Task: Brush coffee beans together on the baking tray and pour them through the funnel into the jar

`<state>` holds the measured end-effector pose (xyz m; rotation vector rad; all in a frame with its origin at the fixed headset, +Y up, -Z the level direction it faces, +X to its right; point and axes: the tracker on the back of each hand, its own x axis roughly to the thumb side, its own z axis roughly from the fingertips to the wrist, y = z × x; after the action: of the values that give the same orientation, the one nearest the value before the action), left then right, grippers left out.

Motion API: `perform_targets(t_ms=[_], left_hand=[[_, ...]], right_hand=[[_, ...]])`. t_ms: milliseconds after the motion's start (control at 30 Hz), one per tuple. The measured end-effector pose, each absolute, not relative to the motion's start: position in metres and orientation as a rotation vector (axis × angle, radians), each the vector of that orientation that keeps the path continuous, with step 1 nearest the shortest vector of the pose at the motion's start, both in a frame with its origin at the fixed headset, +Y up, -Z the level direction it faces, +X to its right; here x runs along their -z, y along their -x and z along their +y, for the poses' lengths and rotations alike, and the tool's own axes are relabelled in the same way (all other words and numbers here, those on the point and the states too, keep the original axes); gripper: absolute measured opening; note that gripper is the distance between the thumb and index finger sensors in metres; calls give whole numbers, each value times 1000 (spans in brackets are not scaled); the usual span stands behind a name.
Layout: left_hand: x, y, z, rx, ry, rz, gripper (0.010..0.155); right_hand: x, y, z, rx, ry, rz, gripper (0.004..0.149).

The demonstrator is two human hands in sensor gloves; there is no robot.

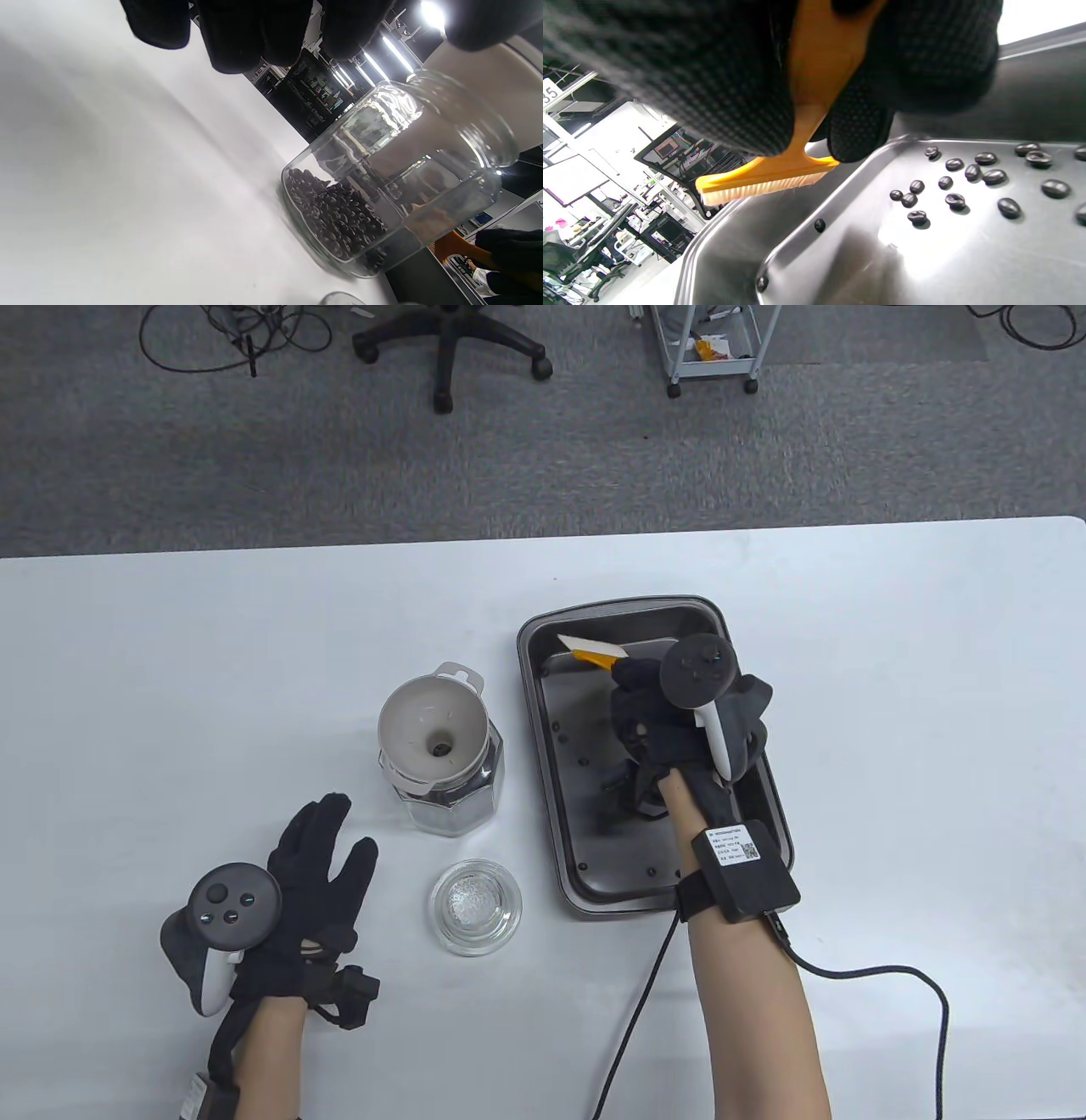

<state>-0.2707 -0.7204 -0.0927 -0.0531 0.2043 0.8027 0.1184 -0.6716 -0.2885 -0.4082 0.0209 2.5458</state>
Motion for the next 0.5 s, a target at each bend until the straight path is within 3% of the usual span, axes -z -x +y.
perform_targets(t_ms=[500], left_hand=[[95,271,-718,-765,60,208,73]], right_hand=[[306,-80,-687,-2799,356,65,29]])
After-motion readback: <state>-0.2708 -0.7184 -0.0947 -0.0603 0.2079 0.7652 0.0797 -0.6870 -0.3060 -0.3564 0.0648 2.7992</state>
